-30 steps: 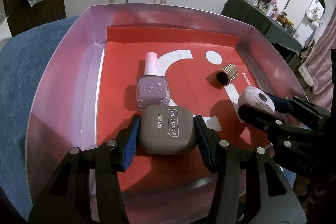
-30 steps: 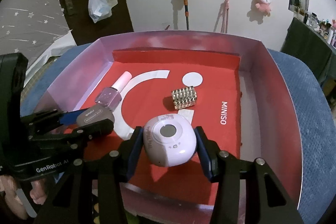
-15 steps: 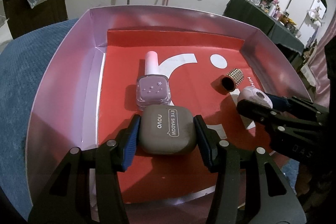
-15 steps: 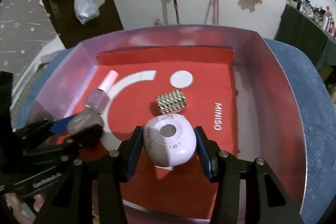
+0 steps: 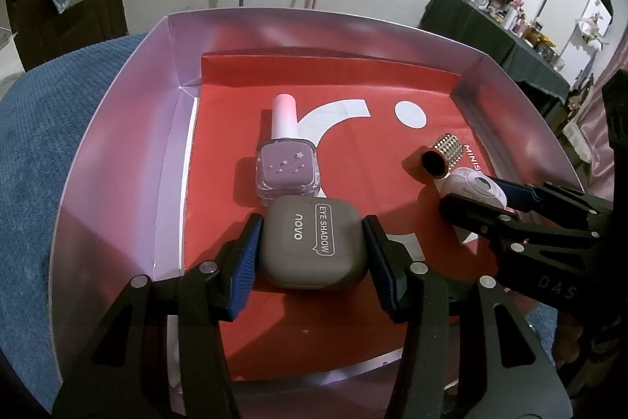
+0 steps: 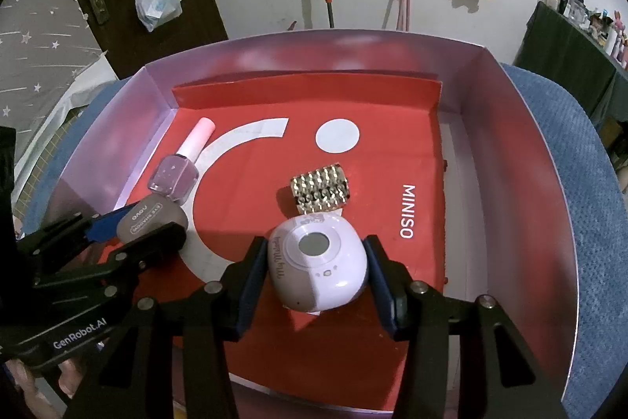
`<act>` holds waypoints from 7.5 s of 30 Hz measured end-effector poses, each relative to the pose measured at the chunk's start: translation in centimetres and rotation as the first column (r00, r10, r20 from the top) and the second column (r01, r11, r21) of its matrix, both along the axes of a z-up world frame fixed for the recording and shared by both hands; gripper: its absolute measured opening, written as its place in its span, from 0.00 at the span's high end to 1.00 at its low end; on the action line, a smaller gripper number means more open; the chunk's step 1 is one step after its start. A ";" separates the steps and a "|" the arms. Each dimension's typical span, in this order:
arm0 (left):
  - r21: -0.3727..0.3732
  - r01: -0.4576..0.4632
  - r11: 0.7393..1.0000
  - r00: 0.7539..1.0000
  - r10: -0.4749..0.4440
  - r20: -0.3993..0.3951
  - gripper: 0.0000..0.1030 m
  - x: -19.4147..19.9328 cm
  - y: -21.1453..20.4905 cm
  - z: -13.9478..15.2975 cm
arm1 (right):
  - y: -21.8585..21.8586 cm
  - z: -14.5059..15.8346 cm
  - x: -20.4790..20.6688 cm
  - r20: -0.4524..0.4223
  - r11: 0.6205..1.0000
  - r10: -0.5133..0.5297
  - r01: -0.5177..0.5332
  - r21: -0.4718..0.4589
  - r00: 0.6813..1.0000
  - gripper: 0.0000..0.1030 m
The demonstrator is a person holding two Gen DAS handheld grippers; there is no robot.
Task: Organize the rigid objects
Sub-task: 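Carry the eye shadow case and white compact into the red box with both tools, then set both items on the box base and open both tools, then withdraw both tools from the box toward the remaining pile, then grasp the amber ring with the left tool while the right tool grasps the clear plastic cup, then lift and carry the amber ring and clear cup over the red box with both tools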
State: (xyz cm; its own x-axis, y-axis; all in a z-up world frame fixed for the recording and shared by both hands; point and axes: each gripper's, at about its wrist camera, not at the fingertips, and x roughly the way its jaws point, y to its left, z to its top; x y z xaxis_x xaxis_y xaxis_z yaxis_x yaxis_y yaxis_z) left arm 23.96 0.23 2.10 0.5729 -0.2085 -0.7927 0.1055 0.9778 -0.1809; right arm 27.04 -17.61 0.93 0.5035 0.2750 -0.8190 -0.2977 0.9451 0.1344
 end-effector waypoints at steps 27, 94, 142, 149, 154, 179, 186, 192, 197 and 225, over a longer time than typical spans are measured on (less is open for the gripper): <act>0.056 -0.012 0.998 0.998 0.009 0.060 0.40 -1.9 0.0 1.4 | -0.9 2.4 -3.1 0.073 0.999 0.001 -0.004 0.049 0.997 0.40; 0.050 -0.036 0.998 0.978 0.025 0.208 0.00 -14.2 -0.8 3.7 | -3.6 5.5 -18.0 0.375 0.972 -0.026 -0.065 0.228 0.927 0.00; 0.085 -0.017 0.996 0.996 0.009 0.090 0.00 -17.6 -1.7 -1.5 | -4.8 -1.0 -20.4 0.254 0.984 -0.054 0.009 0.175 0.966 0.00; 0.115 -0.013 0.993 0.995 0.002 0.095 0.00 -17.4 -2.1 -1.6 | -5.1 -1.5 -19.7 0.244 0.989 -0.065 0.029 0.147 0.968 0.00; 0.114 -0.018 0.993 0.995 0.007 0.097 0.00 -17.2 -2.1 -1.6 | -6.2 -1.1 -18.4 0.232 0.984 -0.117 0.081 0.159 0.966 0.06; 0.088 0.007 0.996 0.987 -0.021 0.161 0.65 -17.6 -2.2 -1.2 | -5.5 -1.7 -13.8 0.139 0.982 -0.136 0.115 0.150 0.981 0.60; 0.053 -0.004 0.999 0.986 -0.005 0.165 0.65 -18.0 -1.4 -0.7 | -5.9 -1.0 -14.9 0.155 0.978 -0.133 0.104 0.181 0.979 0.60; 0.052 -0.012 0.999 0.978 0.001 0.208 0.65 -18.4 -0.9 0.8 | -5.7 0.8 -16.9 0.199 0.976 -0.108 0.066 0.206 0.974 0.60; 0.047 -0.017 0.999 0.972 0.005 0.236 0.65 -18.4 -0.8 1.9 | -5.0 1.6 -18.2 0.208 0.973 -0.070 0.021 0.229 0.976 0.60; 0.007 -0.012 1.000 0.965 0.009 0.261 0.65 -16.9 0.1 3.9 | -2.8 1.3 -19.3 0.188 0.963 0.040 -0.088 0.256 0.981 0.60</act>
